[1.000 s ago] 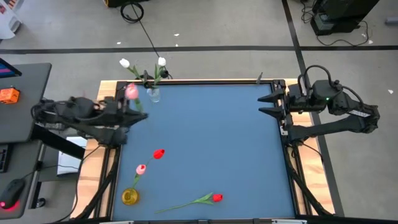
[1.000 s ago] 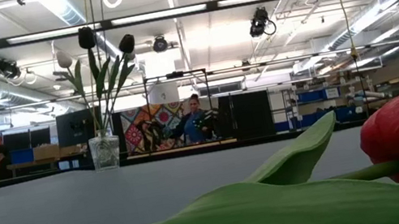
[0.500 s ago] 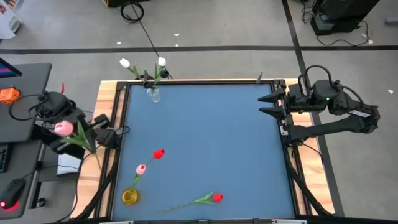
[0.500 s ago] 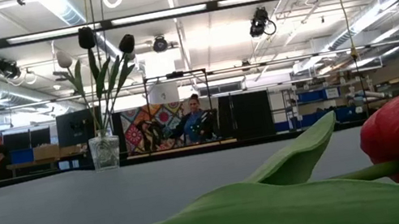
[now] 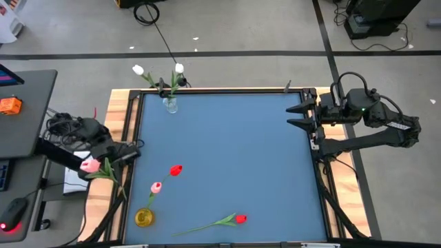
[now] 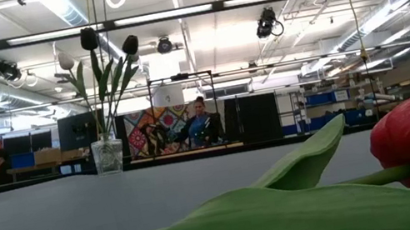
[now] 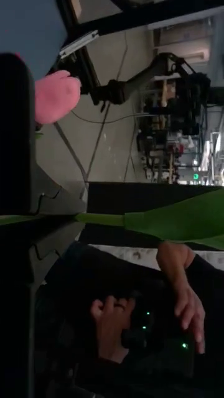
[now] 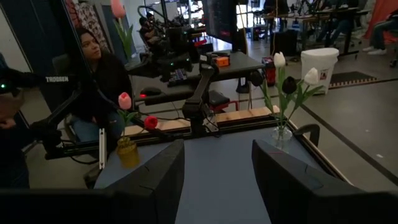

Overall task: Sort flowers into vase by color
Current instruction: Put the pink tulip into the yellow vase

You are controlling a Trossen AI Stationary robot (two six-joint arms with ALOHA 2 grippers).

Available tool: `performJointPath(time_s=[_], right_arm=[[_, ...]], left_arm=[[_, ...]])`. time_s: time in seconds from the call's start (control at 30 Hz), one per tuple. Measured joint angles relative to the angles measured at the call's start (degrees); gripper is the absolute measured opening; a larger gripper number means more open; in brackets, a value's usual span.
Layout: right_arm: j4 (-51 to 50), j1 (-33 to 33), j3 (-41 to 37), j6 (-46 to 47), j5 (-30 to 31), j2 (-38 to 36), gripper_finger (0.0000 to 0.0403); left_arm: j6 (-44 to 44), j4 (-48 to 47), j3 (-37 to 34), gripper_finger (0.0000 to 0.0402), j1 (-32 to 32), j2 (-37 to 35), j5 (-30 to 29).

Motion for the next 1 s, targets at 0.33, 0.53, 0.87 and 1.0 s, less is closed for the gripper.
performJointPath(time_s=[0.33,0.53,0.87,1.0], right_arm=[[0.04,0.0,0.0,0.0,0.0,0.0,0.0195],[0.94,-0.01,-0.02,0.0,-0.01,0.0,0.0195],[1.02,0.0,-0.02,0.0,-0.01,0.0,0.0195],[1.02,-0.01,-0.02,0.01,0.0,0.0,0.0195]], left_arm=[[1.23,9.26,-8.41,0.0004,-12.85,3.09,-9.84],[5.27,10.74,-10.37,0.0004,-27.06,5.25,-24.51],[9.86,16.5,-10.52,0.0012,-37.56,11.3,-41.04],[9.02,20.0,-10.52,0.0008,-39.3,13.71,-41.34]])
